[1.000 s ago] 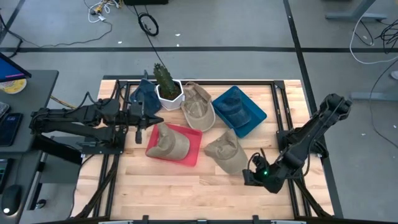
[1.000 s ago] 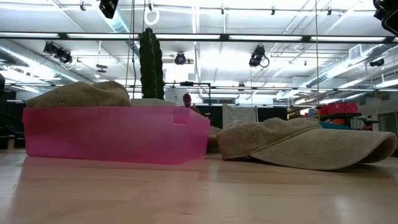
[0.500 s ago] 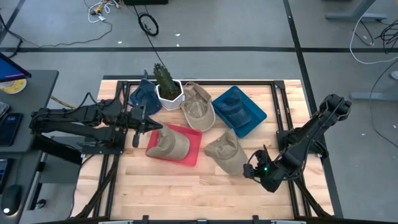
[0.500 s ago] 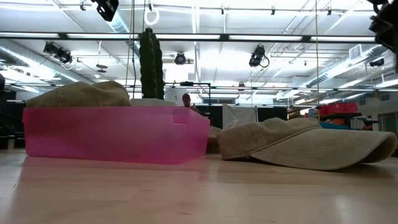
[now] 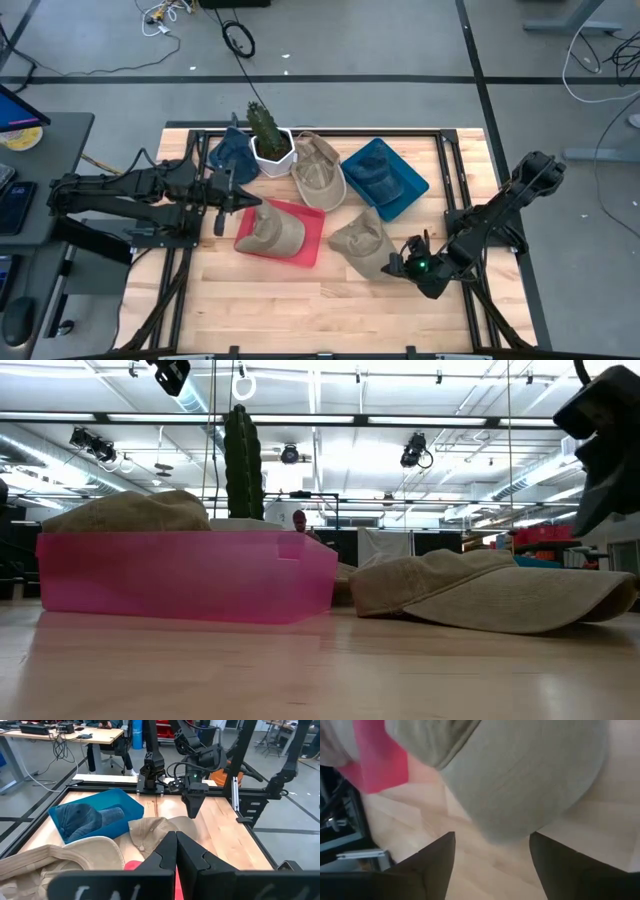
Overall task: Pick & Place hat
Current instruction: Put the bottom brown cap into the red bin
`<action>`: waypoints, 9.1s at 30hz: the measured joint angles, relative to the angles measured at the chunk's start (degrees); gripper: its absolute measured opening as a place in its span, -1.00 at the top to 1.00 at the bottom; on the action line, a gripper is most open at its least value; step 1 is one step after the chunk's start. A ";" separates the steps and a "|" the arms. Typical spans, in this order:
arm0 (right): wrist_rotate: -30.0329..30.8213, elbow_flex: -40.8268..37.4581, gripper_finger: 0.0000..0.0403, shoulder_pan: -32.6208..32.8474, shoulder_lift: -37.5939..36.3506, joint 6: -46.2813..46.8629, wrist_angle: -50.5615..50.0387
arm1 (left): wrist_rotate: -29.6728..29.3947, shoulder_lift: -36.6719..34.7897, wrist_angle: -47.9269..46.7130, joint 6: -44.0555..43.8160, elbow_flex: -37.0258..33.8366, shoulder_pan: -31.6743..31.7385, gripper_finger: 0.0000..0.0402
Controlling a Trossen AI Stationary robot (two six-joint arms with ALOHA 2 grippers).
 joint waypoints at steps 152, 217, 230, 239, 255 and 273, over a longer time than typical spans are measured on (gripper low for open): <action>-27.87 16.97 1.00 -35.98 -16.35 -88.89 34.23 | 2.61 10.91 40.95 -45.87 -0.07 0.57 -0.20; -30.41 16.97 0.03 -36.43 -32.58 -87.82 3.34 | 3.00 8.99 29.72 -32.93 -0.02 -1.09 0.89; -29.44 16.96 0.03 -36.43 -32.54 -87.58 3.21 | 0.56 12.06 19.95 -32.96 0.02 -1.07 0.89; -29.42 16.97 0.03 -36.43 -32.52 -87.53 3.15 | 0.47 18.07 16.84 -34.55 -0.07 -1.62 0.89; -29.27 16.95 0.03 -36.43 -32.36 -87.60 3.05 | -11.39 17.89 15.58 -40.72 0.00 -8.55 0.89; -29.47 16.95 0.03 -36.43 -30.03 -87.40 3.15 | -23.62 17.46 3.09 -48.32 -0.04 -17.03 0.88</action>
